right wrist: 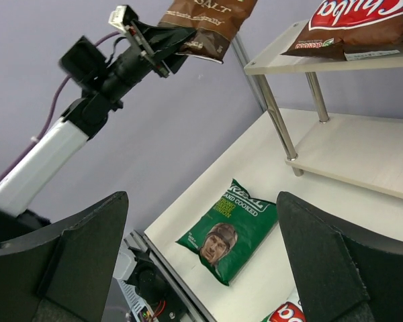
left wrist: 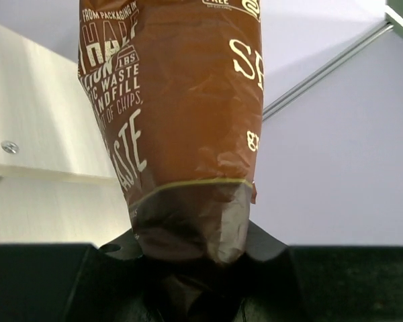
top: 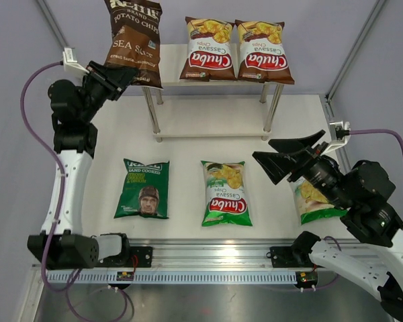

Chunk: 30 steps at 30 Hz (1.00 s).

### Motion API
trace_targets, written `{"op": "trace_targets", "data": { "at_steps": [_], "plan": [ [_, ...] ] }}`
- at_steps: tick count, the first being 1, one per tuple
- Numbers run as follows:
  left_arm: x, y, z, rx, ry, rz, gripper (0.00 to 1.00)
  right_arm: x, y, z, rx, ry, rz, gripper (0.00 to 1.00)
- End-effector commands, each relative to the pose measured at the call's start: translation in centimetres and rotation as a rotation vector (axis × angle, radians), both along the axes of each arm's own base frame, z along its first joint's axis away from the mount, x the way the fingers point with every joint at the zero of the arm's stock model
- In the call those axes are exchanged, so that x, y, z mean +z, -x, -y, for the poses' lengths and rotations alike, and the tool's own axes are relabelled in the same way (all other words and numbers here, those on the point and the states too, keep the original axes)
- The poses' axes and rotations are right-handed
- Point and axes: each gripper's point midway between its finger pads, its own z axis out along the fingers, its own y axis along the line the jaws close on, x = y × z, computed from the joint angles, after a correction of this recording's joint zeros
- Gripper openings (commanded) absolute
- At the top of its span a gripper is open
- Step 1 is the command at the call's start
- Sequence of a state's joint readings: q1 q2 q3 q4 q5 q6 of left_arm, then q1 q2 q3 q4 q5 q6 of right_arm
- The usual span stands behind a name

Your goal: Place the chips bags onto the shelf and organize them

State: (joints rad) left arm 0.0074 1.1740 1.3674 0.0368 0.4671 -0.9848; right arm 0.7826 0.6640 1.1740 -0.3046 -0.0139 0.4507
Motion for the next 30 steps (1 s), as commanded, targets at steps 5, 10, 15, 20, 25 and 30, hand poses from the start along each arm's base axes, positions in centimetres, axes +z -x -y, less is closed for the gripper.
{"op": "trace_targets", "data": {
  "at_steps": [5,10,15,20,25,30],
  "plan": [
    [1.9,-4.3,-1.6,-0.154,0.034,0.002,0.05,0.4,1.7,3.2,-0.060,-0.024,0.021,0.99],
    [0.3,-8.1,-1.7,-0.200,0.081,-0.074,0.05,0.4,2.4,4.4,-0.078,-0.038,0.029,0.99],
    [-1.6,-10.7,-1.8,-0.176,0.135,-0.178,0.06,0.6,3.0,5.0,-0.081,-0.061,0.034,0.99],
    [-3.3,-12.9,-0.3,-0.185,0.137,-0.275,0.06,0.8,3.6,5.5,-0.076,-0.083,0.035,0.99],
    [-4.5,-13.8,1.3,-0.185,0.118,-0.337,0.06,1.0,4.3,6.8,-0.098,-0.112,0.043,1.00],
    [-6.1,-14.1,2.5,-0.207,0.115,-0.378,0.05,1.0,4.8,7.3,-0.098,-0.123,0.042,0.99]
  ]
}}
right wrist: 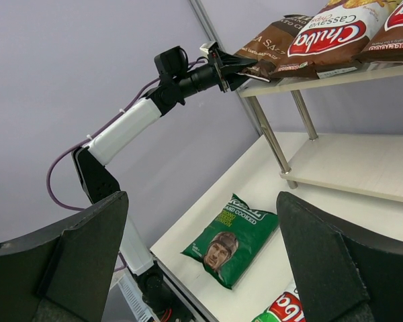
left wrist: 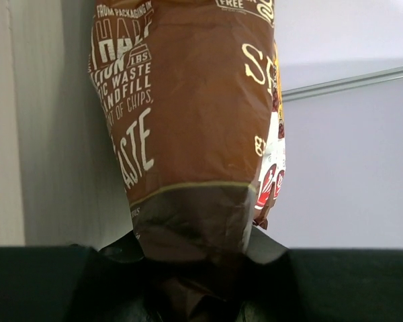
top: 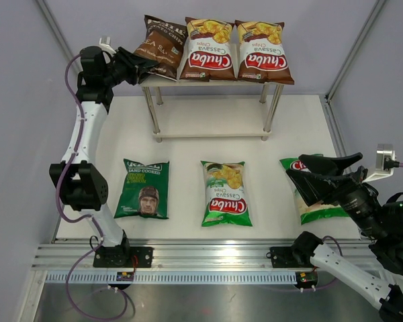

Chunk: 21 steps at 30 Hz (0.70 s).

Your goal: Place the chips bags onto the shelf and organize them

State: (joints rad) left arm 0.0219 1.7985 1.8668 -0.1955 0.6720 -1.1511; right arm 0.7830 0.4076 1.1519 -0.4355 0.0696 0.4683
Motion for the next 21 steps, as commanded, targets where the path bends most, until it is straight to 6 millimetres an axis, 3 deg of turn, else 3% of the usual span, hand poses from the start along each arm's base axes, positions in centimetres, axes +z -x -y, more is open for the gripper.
{"op": "trace_targets", "data": {
  "at_steps": [1,9,10,18,21],
  "plan": [
    [1.5,0.3,0.3,0.002,-0.020,0.055,0.05,0.5,0.2,0.7,-0.020,-0.027,-0.001,1.00],
    [1.1,0.9,0.4,0.004,-0.028,0.048,0.11,0.4,0.3,0.9,-0.019,-0.033,-0.005,0.99],
    [1.0,1.3,1.6,-0.014,-0.030,0.048,0.11,0.4,0.4,0.9,-0.017,-0.035,-0.005,0.99],
    [0.3,2.1,3.5,-0.020,-0.041,0.036,0.12,0.4,0.5,0.9,-0.012,-0.047,-0.007,0.99],
    [0.1,2.3,3.2,0.008,-0.047,0.031,0.22,0.5,0.6,1.2,-0.017,-0.049,-0.005,0.99]
  ]
}}
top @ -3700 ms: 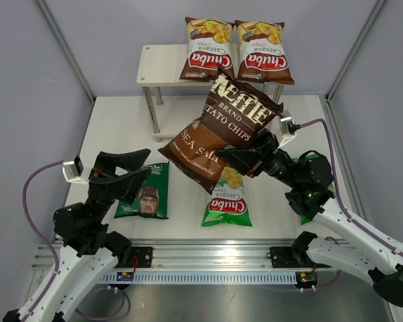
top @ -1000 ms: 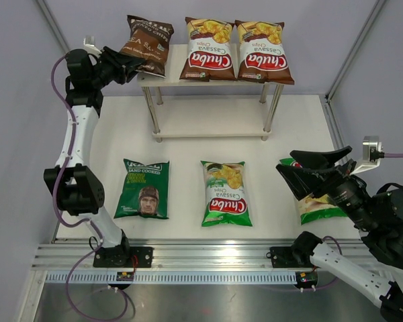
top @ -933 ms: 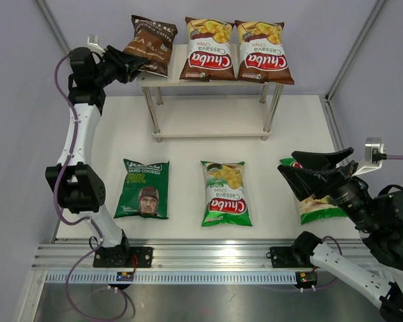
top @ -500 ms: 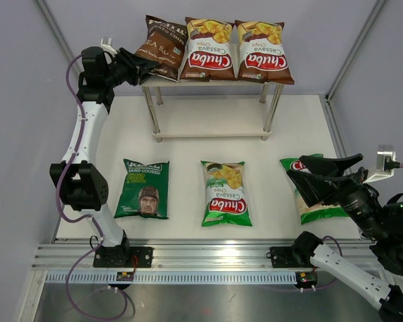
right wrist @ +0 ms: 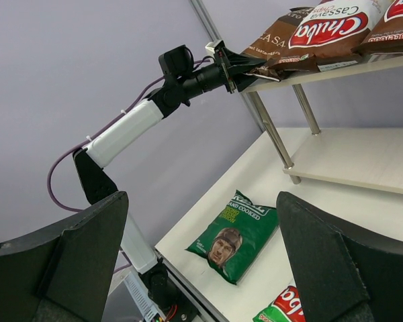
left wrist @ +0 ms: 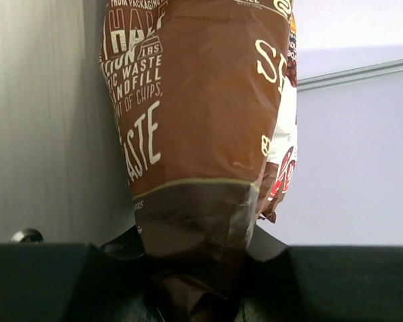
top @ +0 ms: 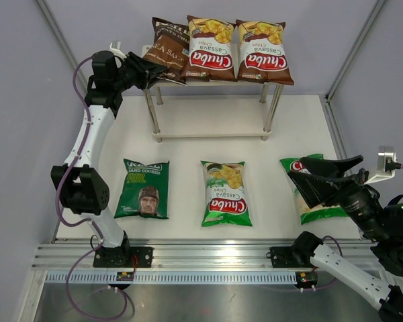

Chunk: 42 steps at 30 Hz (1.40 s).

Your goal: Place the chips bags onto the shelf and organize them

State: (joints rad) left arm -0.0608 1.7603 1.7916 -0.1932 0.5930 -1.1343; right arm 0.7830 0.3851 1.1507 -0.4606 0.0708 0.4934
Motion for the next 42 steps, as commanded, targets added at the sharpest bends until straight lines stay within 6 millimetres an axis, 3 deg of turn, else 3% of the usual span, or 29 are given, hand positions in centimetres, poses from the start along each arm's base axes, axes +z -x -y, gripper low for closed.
{"op": "trace_targets", "data": {
  "at_steps": [1,7,12,14,19,20,23,24,25,27,28,30,31,33,34,37,38,42],
  "plan": [
    [1.3,1.3,-0.2,0.026,-0.035,0.049,0.24,0.8,0.2,0.9,-0.025,-0.036,0.015,1.00],
    [1.1,1.7,-1.8,0.101,-0.116,0.036,0.58,0.9,0.4,1.3,-0.033,-0.037,0.018,0.99],
    [1.9,2.2,-3.6,0.163,-0.209,0.057,0.78,0.6,0.1,1.2,-0.041,-0.025,0.011,0.99],
    [1.6,2.5,-4.8,0.202,-0.245,0.041,0.99,0.3,-0.1,1.1,-0.050,-0.015,0.004,0.99],
    [2.3,4.4,-8.1,0.308,-0.313,0.045,0.99,-1.5,-2.0,0.5,-0.097,0.077,-0.080,0.99],
    [1.5,4.5,-9.9,0.353,-0.324,0.025,0.99,-1.9,-2.5,0.0,-0.098,0.098,-0.092,0.99],
    [2.7,6.4,-12.9,0.438,-0.359,0.053,0.99,-2.9,-3.3,-0.6,-0.104,0.135,-0.118,0.99],
    [2.2,6.9,-13.7,0.457,-0.376,0.044,0.99,-3.2,-3.5,-0.8,-0.104,0.144,-0.126,0.99],
    [3.3,8.1,-15.2,0.498,-0.394,0.072,0.99,-3.7,-3.8,-0.9,-0.112,0.158,-0.133,1.00],
    [2.1,9.3,-16.6,0.513,-0.461,0.065,0.99,-4.5,-4.2,-1.2,-0.116,0.181,-0.151,1.00],
    [3.0,10.8,-17.0,0.527,-0.483,0.104,0.99,-4.9,-4.2,-1.4,-0.110,0.192,-0.157,1.00],
    [2.6,12.0,-17.4,0.472,-0.540,0.171,0.99,-6.1,-4.4,-2.2,-0.085,0.226,-0.163,0.99],
    [0.3,12.3,-17.3,0.425,-0.550,0.147,0.99,-7.0,-4.2,-2.9,-0.046,0.250,-0.168,0.99],
    [-1.7,13.7,-17.4,0.344,-0.574,0.136,0.99,-8.0,-3.9,-3.6,-0.009,0.283,-0.161,0.99],
    [-4.5,14.2,-17.9,0.319,-0.591,0.079,0.99,-8.8,-3.7,-4.1,0.024,0.298,-0.159,1.00],
    [-9.5,15.2,-17.7,0.257,-0.579,-0.018,0.99,-10.1,-3.0,-5.2,0.095,0.302,-0.138,0.99],
    [-12.9,15.8,-17.1,0.210,-0.550,-0.083,0.99,-10.2,-2.3,-5.4,0.132,0.318,-0.099,1.00],
    [-19.5,17.2,-17.1,0.137,-0.542,-0.243,0.99,-11.2,1.4,-8.5,0.420,0.380,-0.002,1.00]
  ]
}}
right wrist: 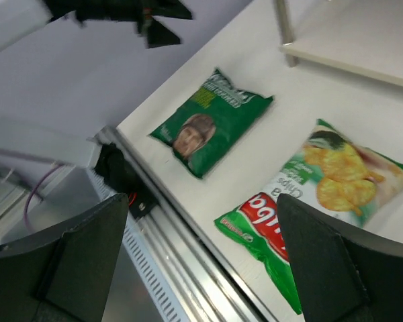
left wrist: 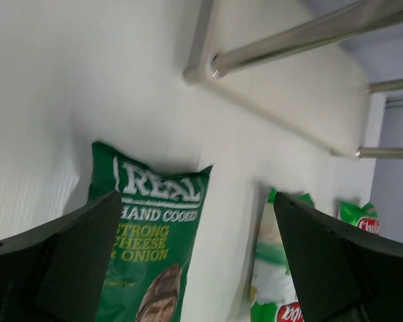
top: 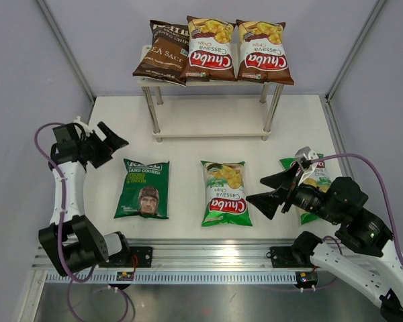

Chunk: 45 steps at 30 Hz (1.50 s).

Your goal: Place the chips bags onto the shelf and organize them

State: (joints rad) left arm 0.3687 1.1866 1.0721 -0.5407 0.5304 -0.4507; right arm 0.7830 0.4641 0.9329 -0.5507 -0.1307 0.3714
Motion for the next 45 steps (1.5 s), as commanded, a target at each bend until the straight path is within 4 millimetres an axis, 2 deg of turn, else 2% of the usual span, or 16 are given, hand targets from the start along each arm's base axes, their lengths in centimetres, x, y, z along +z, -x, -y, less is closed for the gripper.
{"op": "trace_targets", "data": {
  "at_steps": [1,2,4,5,6,9,11,16,21,24,26,29,35,39,43,45],
  "plan": [
    [-4.2,1.4,0.1,-0.073,-0.027,-0.099,0.99,1.5,5.1,-3.0,0.380,-0.019,0.132,1.00],
    [-5.8,1.9,-1.6,0.000,-0.101,-0.171,0.99,1.3,5.8,-3.5,0.443,-0.008,0.130,0.99],
    [-7.7,2.6,-3.7,0.063,-0.200,-0.265,0.99,0.9,8.0,-4.1,0.602,-0.002,0.139,0.99],
    [-9.2,4.2,-5.6,0.130,-0.286,-0.374,0.99,0.8,8.6,-4.1,0.644,0.001,0.139,0.99],
    [-9.6,4.3,-5.8,0.136,-0.305,-0.398,0.99,0.7,9.9,-4.0,0.722,-0.001,0.139,0.99],
    [-10.6,3.4,-2.6,-0.005,-0.221,-0.357,0.99,0.4,11.1,-3.7,0.788,0.001,0.186,0.99],
    [-12.0,3.8,-1.1,-0.072,-0.163,-0.397,0.99,0.3,11.3,-3.5,0.796,0.001,0.213,0.99],
    [-15.0,5.5,-0.5,-0.103,-0.188,-0.493,0.99,0.7,12.0,-3.2,0.829,0.000,0.254,0.99],
    [-17.2,6.0,3.4,-0.246,-0.041,-0.535,0.99,1.0,12.0,-3.5,0.844,-0.016,0.263,0.99],
    [-17.8,6.3,5.1,-0.310,0.004,-0.557,0.93,1.1,11.8,-3.8,0.849,-0.035,0.261,0.99],
    [-17.6,6.3,5.8,-0.334,0.041,-0.544,0.79,0.8,11.6,-4.1,0.844,-0.043,0.244,0.99],
    [-17.2,6.2,5.9,-0.329,0.045,-0.532,0.51,0.7,11.0,-4.4,0.820,-0.057,0.236,0.99],
    [-14.1,5.3,6.2,-0.310,0.033,-0.392,0.31,0.5,8.3,-4.9,0.648,-0.063,0.182,1.00],
    [-12.5,4.8,7.0,-0.294,0.078,-0.319,0.12,0.1,6.4,-5.1,0.542,-0.078,0.140,0.99],
    [-11.4,4.5,8.6,-0.287,0.196,-0.242,0.02,-1.1,3.8,-5.7,0.419,-0.096,0.044,1.00],
    [-10.2,4.3,9.1,-0.295,0.226,-0.177,0.01,-1.8,2.4,-6.0,0.351,-0.107,-0.005,0.99]
  ]
}}
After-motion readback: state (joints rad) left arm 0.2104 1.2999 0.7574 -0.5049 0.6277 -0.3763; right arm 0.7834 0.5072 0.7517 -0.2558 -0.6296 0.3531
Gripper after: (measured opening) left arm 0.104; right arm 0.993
